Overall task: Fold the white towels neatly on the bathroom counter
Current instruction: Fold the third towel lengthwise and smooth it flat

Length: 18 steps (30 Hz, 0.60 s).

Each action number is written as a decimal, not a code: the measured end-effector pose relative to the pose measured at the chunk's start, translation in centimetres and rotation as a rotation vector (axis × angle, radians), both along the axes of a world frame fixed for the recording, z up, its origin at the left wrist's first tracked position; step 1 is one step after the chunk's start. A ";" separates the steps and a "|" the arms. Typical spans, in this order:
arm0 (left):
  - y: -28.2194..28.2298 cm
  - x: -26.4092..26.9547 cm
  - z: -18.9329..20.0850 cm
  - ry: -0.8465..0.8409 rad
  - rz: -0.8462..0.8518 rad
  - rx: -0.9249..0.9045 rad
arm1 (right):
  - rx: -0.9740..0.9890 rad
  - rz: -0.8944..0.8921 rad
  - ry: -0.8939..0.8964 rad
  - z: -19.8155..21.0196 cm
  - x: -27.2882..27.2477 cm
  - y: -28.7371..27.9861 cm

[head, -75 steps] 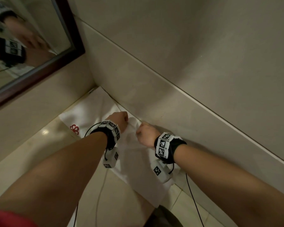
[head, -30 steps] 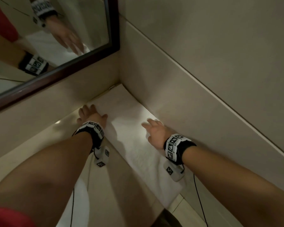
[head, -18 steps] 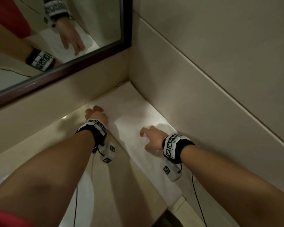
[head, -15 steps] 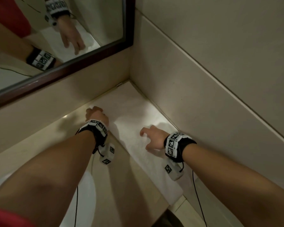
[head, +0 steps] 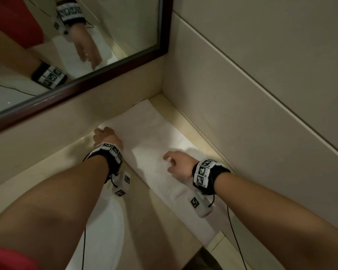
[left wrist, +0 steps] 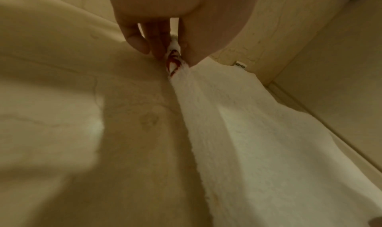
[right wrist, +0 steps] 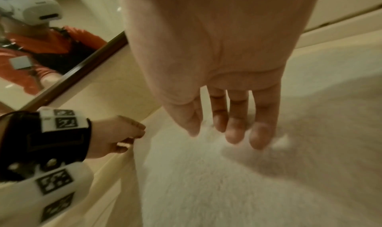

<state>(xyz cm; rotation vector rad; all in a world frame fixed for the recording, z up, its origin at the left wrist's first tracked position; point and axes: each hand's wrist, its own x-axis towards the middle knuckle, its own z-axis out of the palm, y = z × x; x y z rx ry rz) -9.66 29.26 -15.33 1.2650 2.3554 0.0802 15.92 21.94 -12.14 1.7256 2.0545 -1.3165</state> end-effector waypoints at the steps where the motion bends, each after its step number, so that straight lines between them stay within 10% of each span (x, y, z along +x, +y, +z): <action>1: -0.4 0.3 0.4 0.038 -0.019 -0.001 | 0.057 -0.079 0.034 0.2 0.4 -0.2; 8: -2.3 4.8 2.2 0.177 -0.225 0.048 | 0.171 -0.454 -0.080 1.6 6.8 -2.3; 18: -6.5 16.3 2.8 0.126 -0.851 -0.023 | 0.113 -0.439 -0.360 -0.3 13.4 -8.6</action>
